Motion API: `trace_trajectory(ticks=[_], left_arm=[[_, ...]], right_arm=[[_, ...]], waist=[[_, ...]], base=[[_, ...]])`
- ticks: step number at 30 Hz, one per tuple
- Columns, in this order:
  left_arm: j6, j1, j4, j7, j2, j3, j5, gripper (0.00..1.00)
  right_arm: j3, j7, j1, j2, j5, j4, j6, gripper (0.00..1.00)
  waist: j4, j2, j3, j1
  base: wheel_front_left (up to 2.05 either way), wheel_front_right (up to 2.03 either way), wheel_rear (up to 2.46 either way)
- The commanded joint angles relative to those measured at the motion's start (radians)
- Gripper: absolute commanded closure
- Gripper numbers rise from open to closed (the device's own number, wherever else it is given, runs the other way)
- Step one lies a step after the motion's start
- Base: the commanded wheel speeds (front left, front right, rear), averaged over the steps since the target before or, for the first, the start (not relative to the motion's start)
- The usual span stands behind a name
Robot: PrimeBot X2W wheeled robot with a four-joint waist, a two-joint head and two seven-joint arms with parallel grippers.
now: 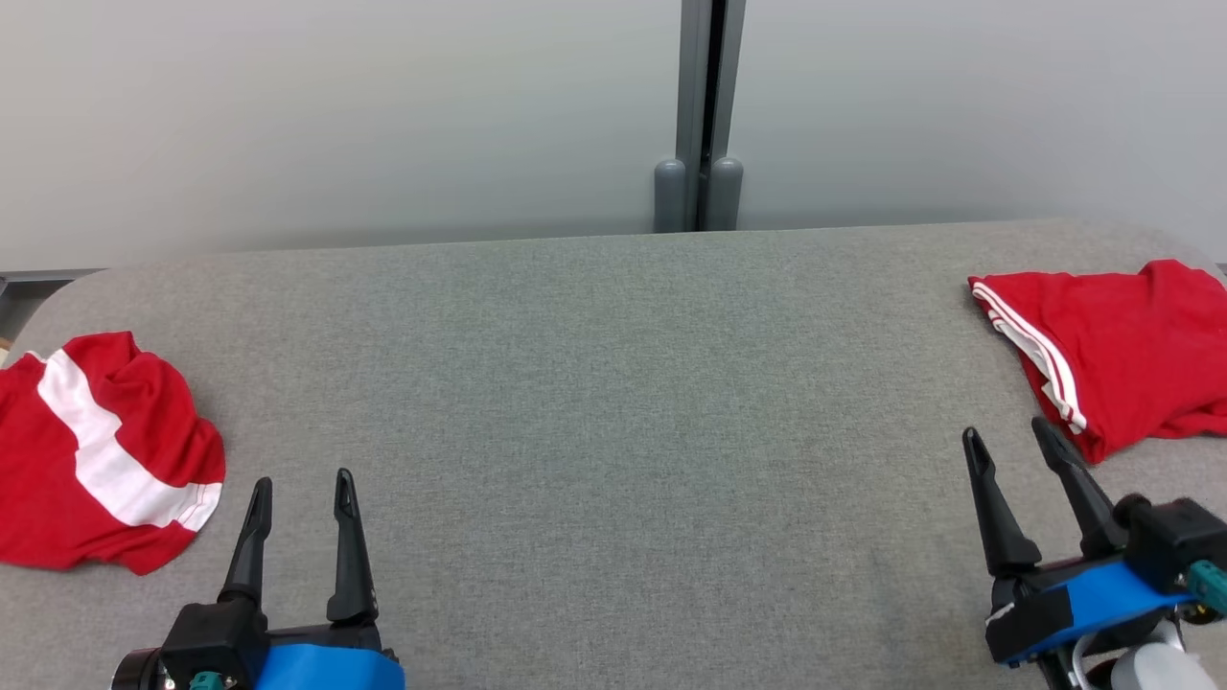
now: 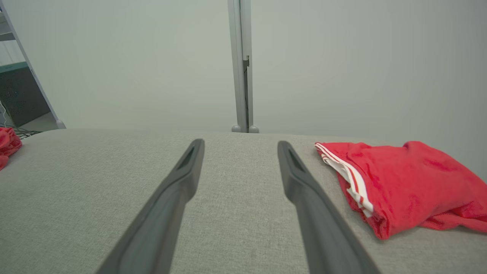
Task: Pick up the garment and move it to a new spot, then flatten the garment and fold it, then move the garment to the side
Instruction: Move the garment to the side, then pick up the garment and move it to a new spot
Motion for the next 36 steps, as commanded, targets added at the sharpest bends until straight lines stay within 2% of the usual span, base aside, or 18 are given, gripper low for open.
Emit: trace_trajectory(ticks=[1,10,15,36], left_arm=[[-0.005,0.012,0.004,-0.004,0.002,0.003,0.002,0.0],[-0.018,0.017,0.03,-0.004,-0.001,0.008,0.009,0.0],[-0.018,0.026,0.034,-0.004,-0.002,0.009,0.015,0.0],[-0.014,0.035,0.031,-0.004,-0.005,0.016,0.018,0.0]], right_arm=[[-0.012,-0.002,0.033,0.012,-0.021,-0.02,0.0,0.0],[-0.099,0.039,0.164,0.136,-0.105,-0.157,0.0,0.0],[-0.122,0.063,0.201,0.174,-0.128,-0.214,0.0,0.0],[-0.143,0.099,0.233,0.204,-0.172,-0.254,0.0,0.0]], waist=[[0.007,0.0,-0.004,0.0001],[0.041,0.0,-0.022,0.0001],[0.044,0.0,-0.033,0.0001],[0.032,0.0,-0.042,0.0001]], base=[[0.0,0.0,0.0],[0.0,0.0,0.0],[0.0,0.0,0.0],[0.0,0.0,0.0]])
